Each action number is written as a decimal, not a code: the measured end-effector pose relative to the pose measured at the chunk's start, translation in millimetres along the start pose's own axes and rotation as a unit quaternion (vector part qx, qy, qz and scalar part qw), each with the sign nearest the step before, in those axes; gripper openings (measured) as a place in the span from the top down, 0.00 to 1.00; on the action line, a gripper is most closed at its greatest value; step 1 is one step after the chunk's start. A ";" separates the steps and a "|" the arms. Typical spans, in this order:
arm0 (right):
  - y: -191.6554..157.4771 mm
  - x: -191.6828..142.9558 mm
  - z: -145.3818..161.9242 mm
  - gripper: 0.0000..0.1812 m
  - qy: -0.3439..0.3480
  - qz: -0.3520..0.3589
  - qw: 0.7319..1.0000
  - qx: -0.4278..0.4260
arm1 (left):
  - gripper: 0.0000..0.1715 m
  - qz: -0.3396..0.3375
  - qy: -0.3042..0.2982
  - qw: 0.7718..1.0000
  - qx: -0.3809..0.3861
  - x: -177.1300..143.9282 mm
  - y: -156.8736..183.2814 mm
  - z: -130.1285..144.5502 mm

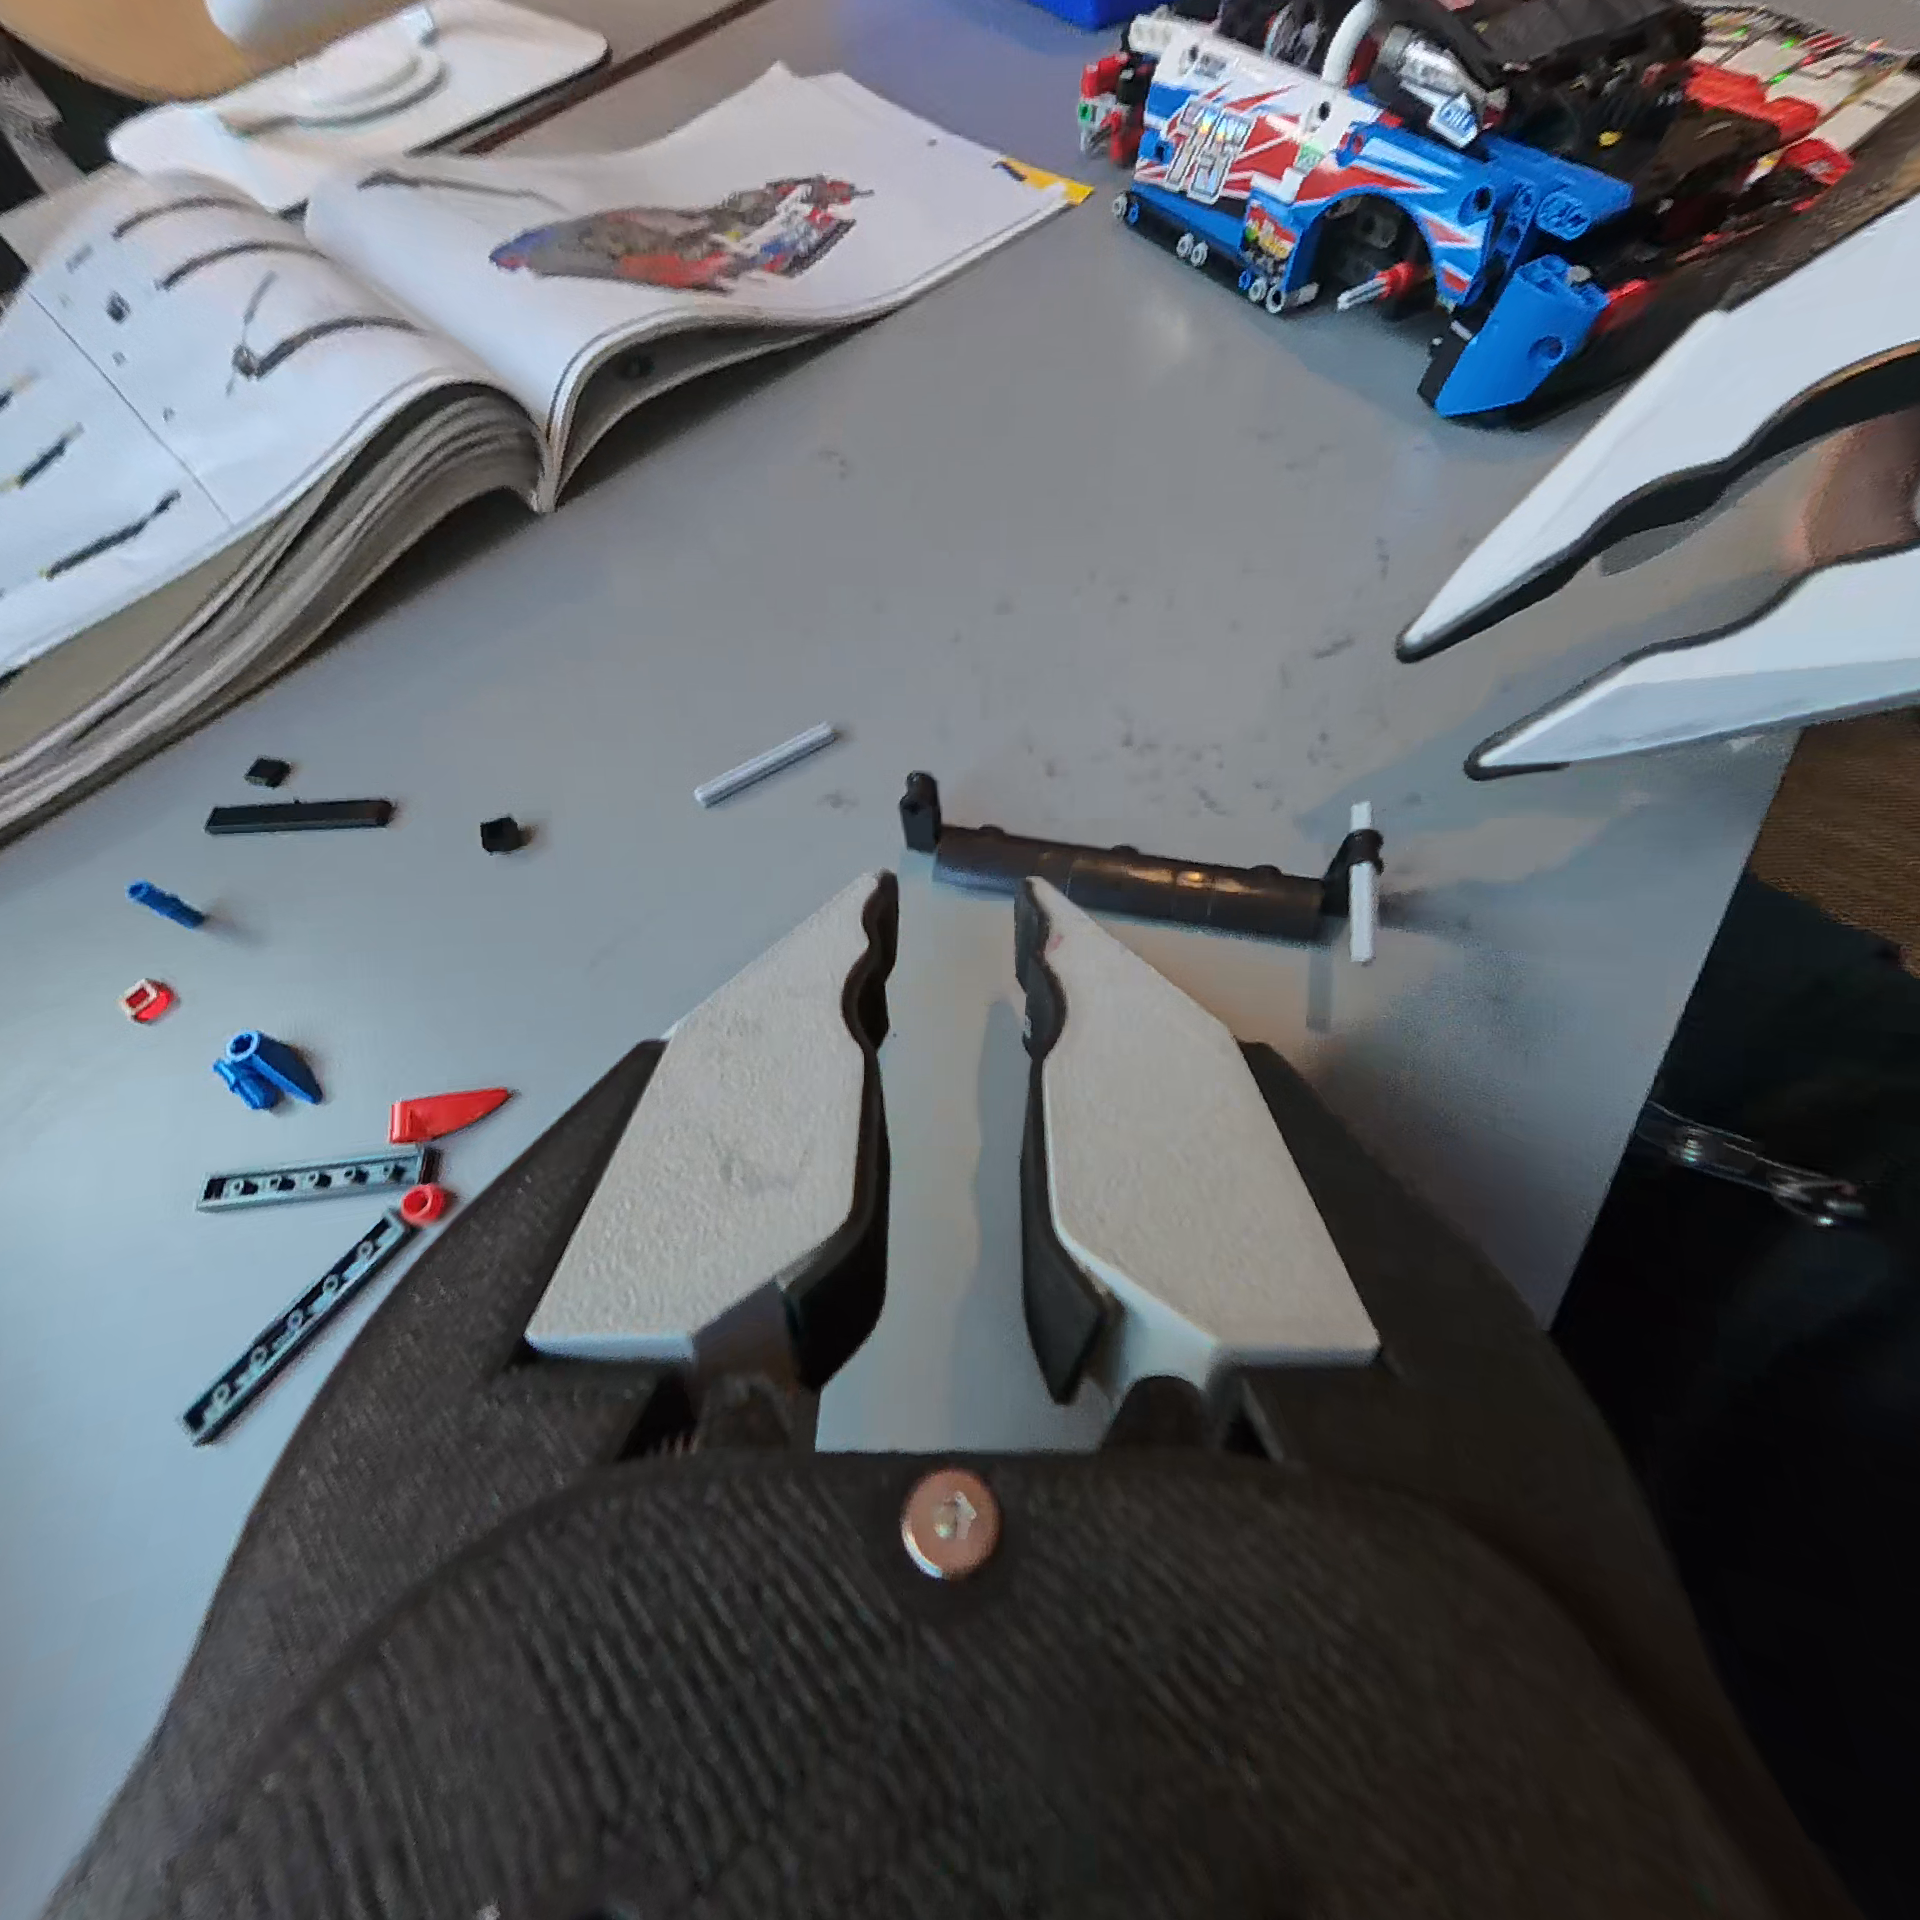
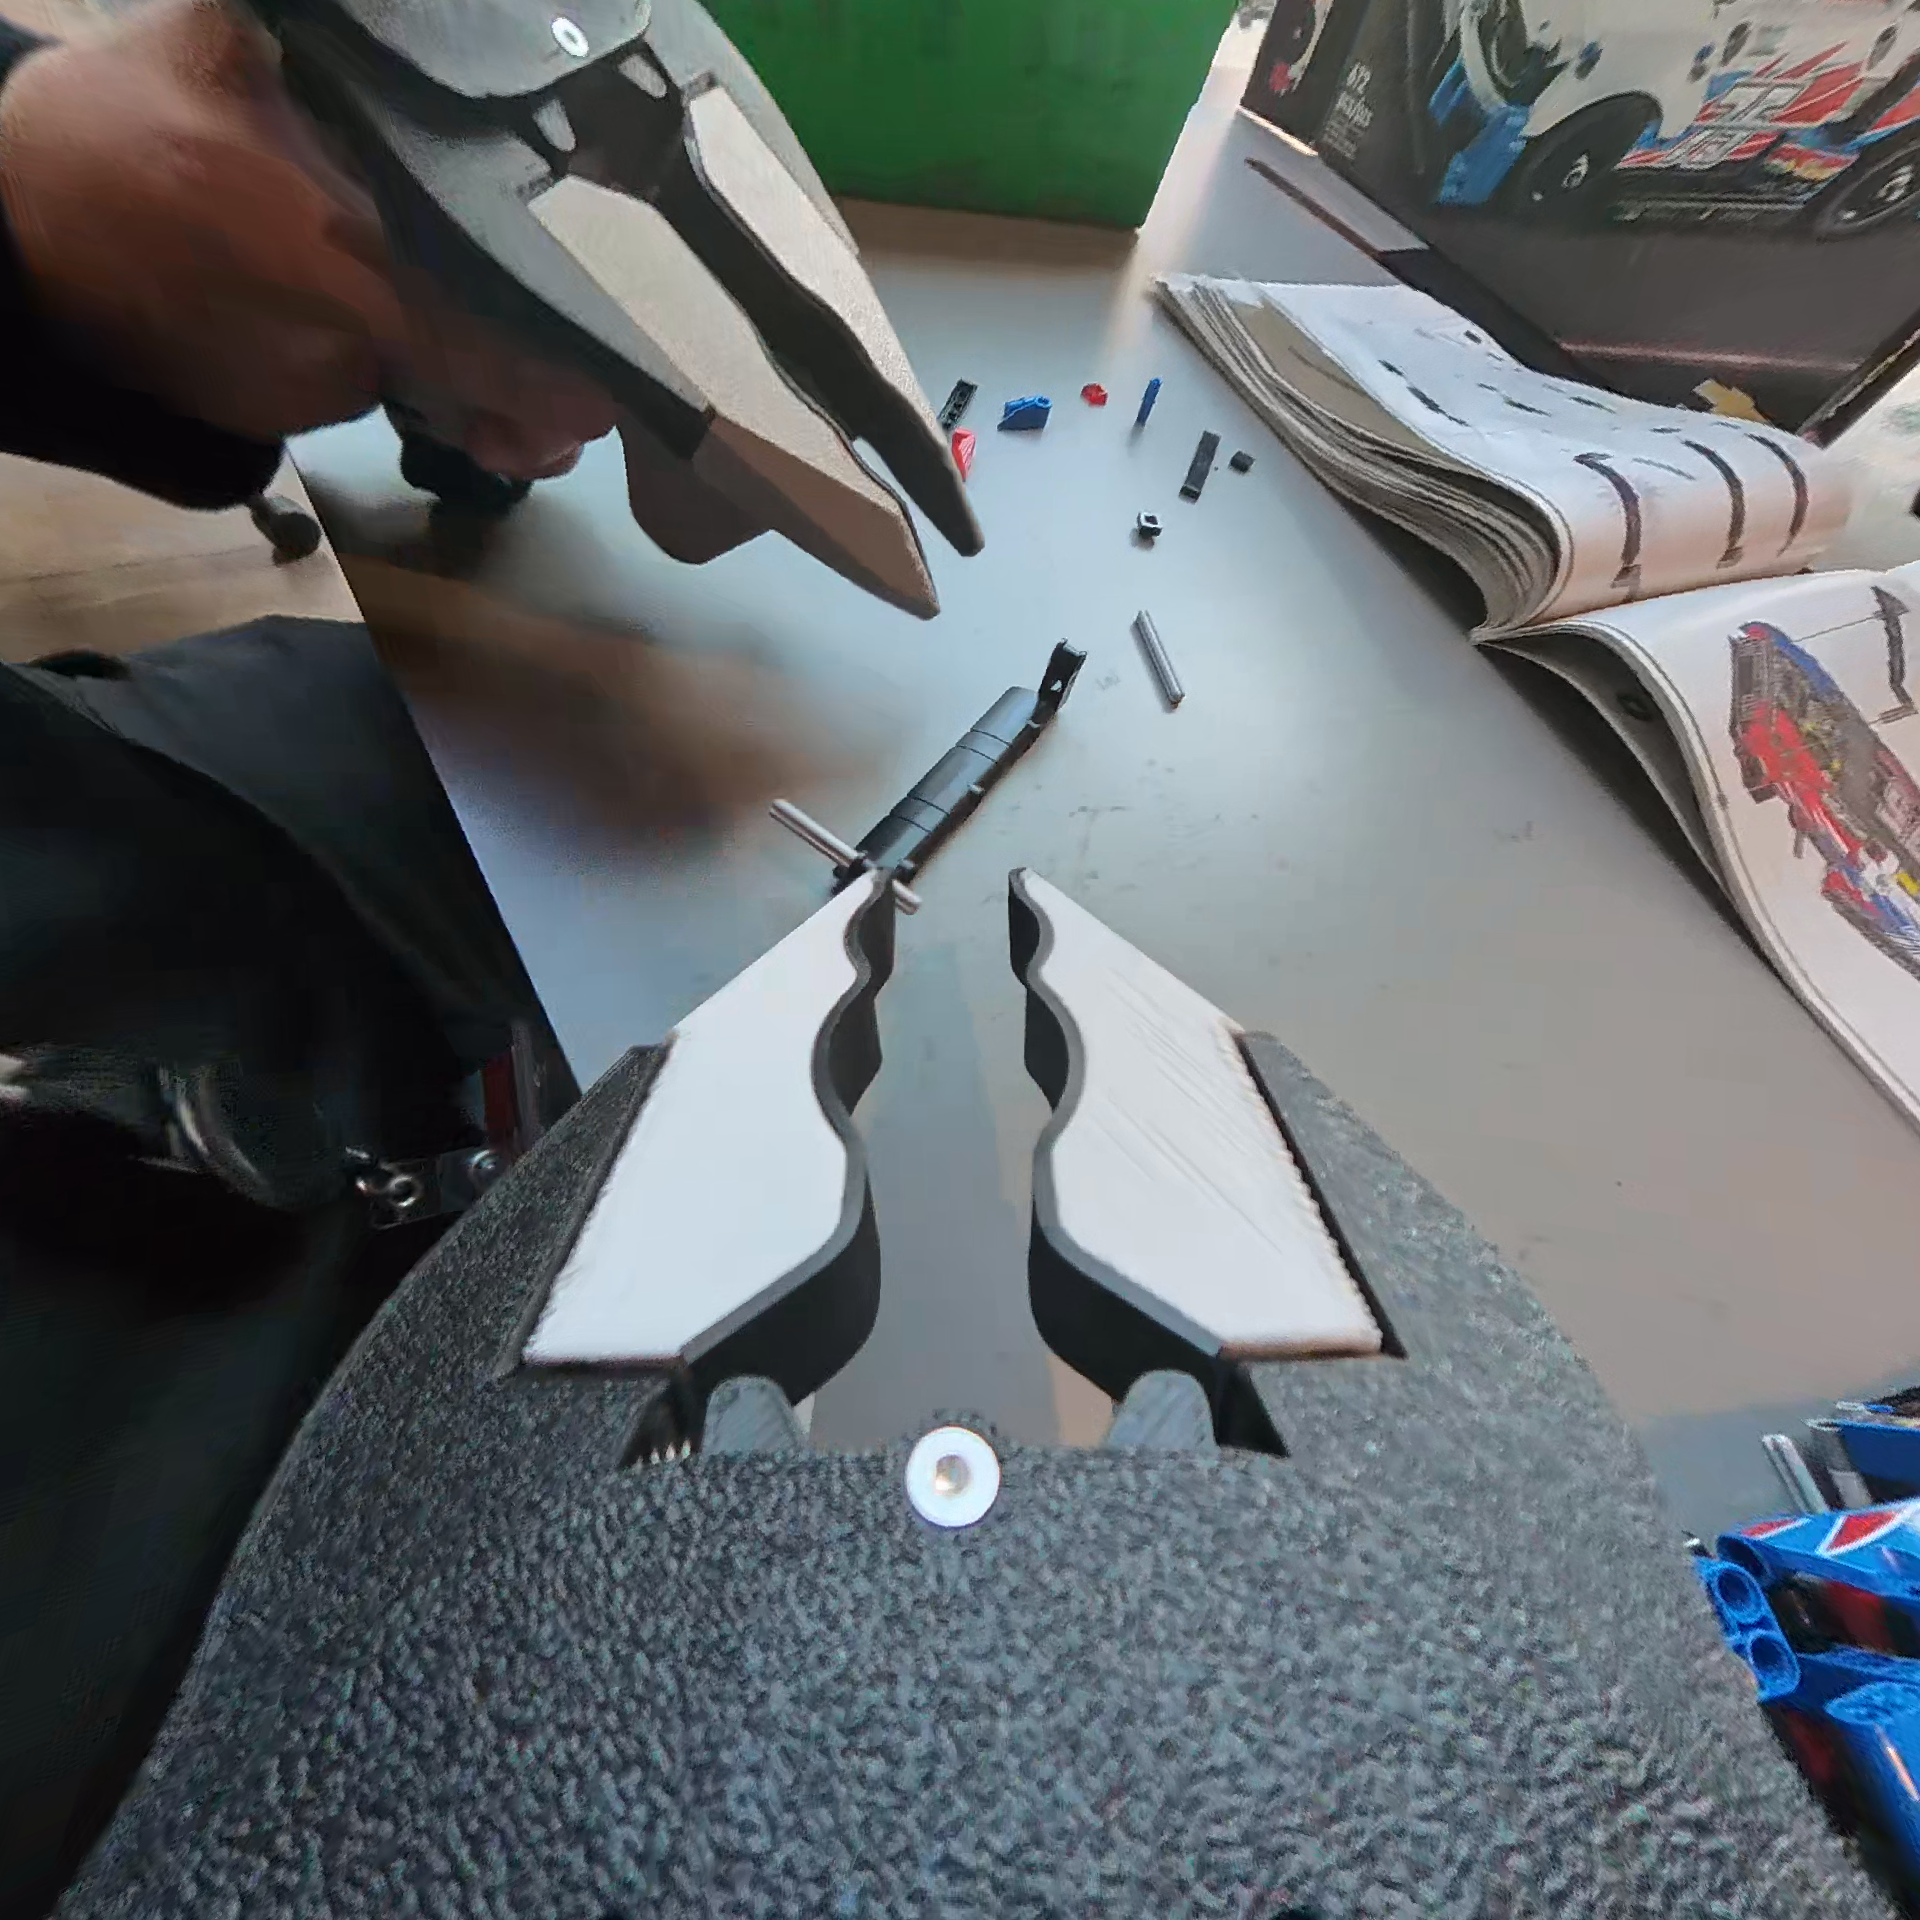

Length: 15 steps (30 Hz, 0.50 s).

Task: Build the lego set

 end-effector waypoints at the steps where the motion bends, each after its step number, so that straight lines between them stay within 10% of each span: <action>1: 1.9 -0.6 -0.3 0.89 0.003 -0.003 1.000 0.010 | 0.89 0.001 0.004 1.000 0.009 1.0 2.6 -2.1; 15: 20.9 -13.0 -4.8 0.88 0.067 -0.091 0.986 0.125 | 0.93 0.012 -0.045 0.998 0.030 14.2 1.7 2.6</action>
Point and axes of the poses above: each gripper's, where its closed fingertips meet, x out along the fingers, z out of its underside, y = z × x across the jaws, the point moved 7 cm from there along -x, back along the fingers, and after that the axes turned 1 degree about z, right-handed, at the moved point
